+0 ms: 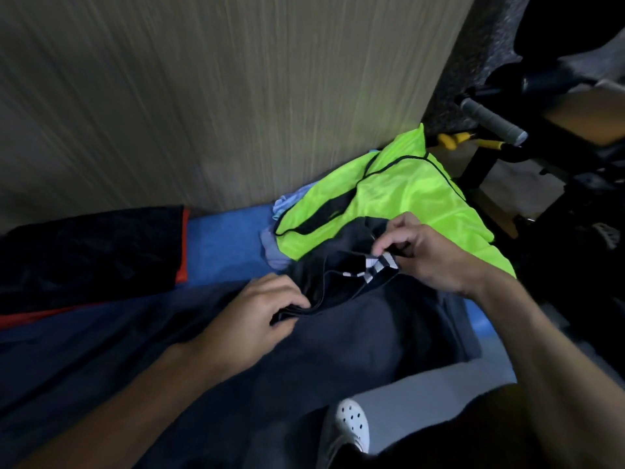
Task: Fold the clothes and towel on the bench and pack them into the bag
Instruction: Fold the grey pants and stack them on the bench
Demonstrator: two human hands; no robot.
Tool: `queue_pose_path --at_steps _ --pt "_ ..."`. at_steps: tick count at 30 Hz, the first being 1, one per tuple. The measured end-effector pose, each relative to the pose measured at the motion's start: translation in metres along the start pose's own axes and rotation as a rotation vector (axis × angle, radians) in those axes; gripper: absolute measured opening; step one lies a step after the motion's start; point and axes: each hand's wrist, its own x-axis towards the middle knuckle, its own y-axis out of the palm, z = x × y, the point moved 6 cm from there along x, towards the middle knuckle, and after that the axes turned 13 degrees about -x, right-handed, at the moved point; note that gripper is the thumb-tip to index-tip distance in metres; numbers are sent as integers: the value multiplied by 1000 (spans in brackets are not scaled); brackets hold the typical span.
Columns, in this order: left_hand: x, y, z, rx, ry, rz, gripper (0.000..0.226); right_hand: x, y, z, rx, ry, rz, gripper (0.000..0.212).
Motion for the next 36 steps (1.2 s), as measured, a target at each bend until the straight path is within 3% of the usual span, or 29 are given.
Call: queue_pose_path --at_steps 3,7,10,12,15,17,20,24,27,29,33,36 --pt "-5 16 4 98 0 59 27 -14 8 -7 3 5 45 14" --pt "-9 23 1 144 -19 123 29 -26 18 -22 -24 154 151 25" --pt "-12 21 -5 149 -63 155 29 -28 19 -22 37 256 112 27" --pt "-10 17 -10 114 -76 85 31 -26 21 -23 86 334 56 23" --pt "-5 16 -13 272 -64 -9 36 -20 30 -23 -155 264 11 31" --pt "-5 23 -4 394 -125 92 47 -18 34 -26 -252 238 -1 26" --pt "-12 36 10 485 -201 272 57 -19 29 -34 -279 243 -16 31" --pt "-1 32 -1 458 -165 230 54 -26 31 -32 -264 247 35 38" --pt "38 28 -15 445 -58 149 47 -40 21 -35 -214 266 -99 39" --pt "75 31 -25 421 -17 146 43 -56 7 -49 -330 378 -234 50" --pt "142 56 -38 412 2 337 56 -82 4 -86 -352 687 -180 77" --pt "169 79 -35 521 56 529 62 -87 9 -96 -357 703 -135 60"
